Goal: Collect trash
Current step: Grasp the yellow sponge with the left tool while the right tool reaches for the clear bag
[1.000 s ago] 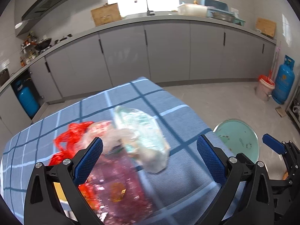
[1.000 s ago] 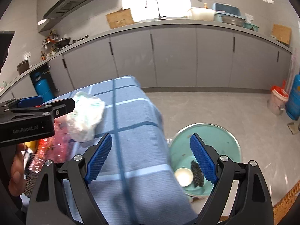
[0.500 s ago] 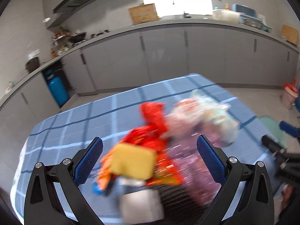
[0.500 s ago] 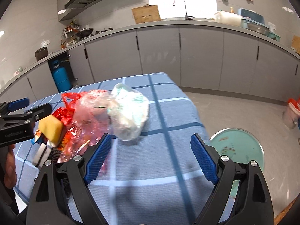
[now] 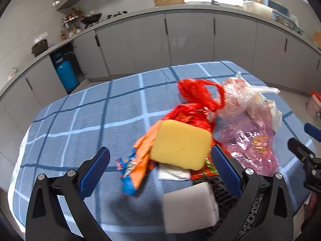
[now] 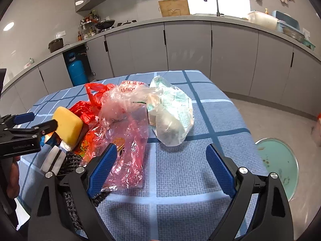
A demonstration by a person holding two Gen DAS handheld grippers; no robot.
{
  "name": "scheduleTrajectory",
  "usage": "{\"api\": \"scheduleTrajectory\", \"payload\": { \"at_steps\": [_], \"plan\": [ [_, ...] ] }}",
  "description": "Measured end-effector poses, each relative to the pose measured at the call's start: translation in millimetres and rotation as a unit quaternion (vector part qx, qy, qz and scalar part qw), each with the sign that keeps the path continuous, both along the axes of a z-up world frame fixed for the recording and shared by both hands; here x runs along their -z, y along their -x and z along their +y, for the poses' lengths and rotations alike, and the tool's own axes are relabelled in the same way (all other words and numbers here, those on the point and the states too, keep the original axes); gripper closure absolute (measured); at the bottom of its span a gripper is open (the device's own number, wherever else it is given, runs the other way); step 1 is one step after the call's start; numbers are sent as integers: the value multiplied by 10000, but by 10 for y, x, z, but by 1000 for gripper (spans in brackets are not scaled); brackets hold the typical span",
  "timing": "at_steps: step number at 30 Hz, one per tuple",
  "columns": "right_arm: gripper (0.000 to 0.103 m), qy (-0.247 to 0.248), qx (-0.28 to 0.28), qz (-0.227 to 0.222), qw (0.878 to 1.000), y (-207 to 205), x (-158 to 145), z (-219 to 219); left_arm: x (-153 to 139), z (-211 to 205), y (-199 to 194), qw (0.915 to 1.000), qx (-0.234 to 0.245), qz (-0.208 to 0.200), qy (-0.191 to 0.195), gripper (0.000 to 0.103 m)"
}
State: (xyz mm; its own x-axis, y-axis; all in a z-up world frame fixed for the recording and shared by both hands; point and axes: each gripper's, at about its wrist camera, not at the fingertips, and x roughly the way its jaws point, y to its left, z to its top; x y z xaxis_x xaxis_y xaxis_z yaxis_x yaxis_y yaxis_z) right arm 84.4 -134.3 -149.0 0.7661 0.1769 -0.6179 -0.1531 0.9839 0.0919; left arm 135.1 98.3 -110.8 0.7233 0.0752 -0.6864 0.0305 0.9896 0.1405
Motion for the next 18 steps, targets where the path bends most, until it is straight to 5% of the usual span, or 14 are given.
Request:
{"api": "scheduleTrajectory", "payload": {
  "at_steps": [15,16,18],
  "plan": [
    [14,-137,66,156,9998,-102,158,-81,263,-114,-251,9993,138,337,-121,5],
    [14,-145,77,152,9997,-104,157,-91,251,-110,-242,9994,160,310,-90,6],
    [14,-138,99,134,9998,-110,148,-100,223,-118,-212,9994,222,245,-84,24]
  ]
}}
